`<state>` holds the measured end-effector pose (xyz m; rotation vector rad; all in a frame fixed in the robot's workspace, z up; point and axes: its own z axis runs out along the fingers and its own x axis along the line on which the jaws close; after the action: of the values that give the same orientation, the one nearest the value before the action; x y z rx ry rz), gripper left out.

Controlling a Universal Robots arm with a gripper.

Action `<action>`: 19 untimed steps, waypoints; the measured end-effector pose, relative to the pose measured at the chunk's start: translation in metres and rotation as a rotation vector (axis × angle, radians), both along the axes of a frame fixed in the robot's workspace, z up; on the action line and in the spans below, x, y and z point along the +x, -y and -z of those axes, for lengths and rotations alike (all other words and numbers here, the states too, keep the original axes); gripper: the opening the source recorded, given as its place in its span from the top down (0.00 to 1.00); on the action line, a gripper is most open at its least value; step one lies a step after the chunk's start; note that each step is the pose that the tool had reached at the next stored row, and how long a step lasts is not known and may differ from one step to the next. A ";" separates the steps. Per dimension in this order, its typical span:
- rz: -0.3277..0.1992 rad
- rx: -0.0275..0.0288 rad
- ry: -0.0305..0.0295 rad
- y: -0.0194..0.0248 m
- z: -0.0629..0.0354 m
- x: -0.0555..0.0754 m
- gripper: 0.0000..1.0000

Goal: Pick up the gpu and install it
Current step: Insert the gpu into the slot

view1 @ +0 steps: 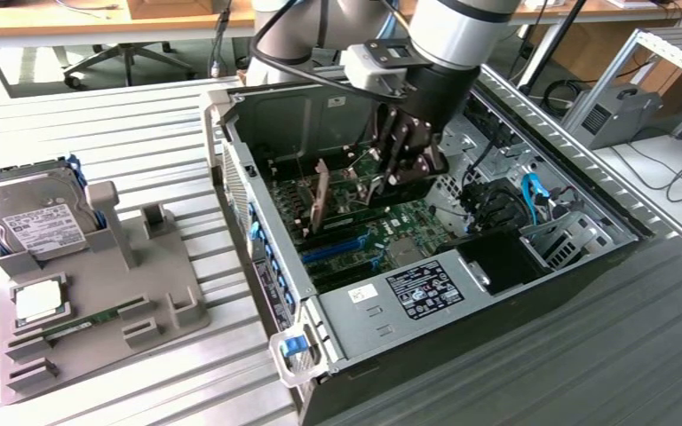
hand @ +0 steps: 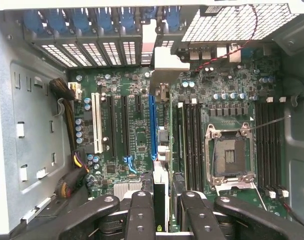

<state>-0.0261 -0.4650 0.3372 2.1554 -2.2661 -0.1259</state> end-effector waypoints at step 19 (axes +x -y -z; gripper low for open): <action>-0.009 -0.0001 0.0000 0.0023 0.0000 0.000 0.74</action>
<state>-0.0264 -0.4673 0.3372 2.1659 -2.2555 -0.1257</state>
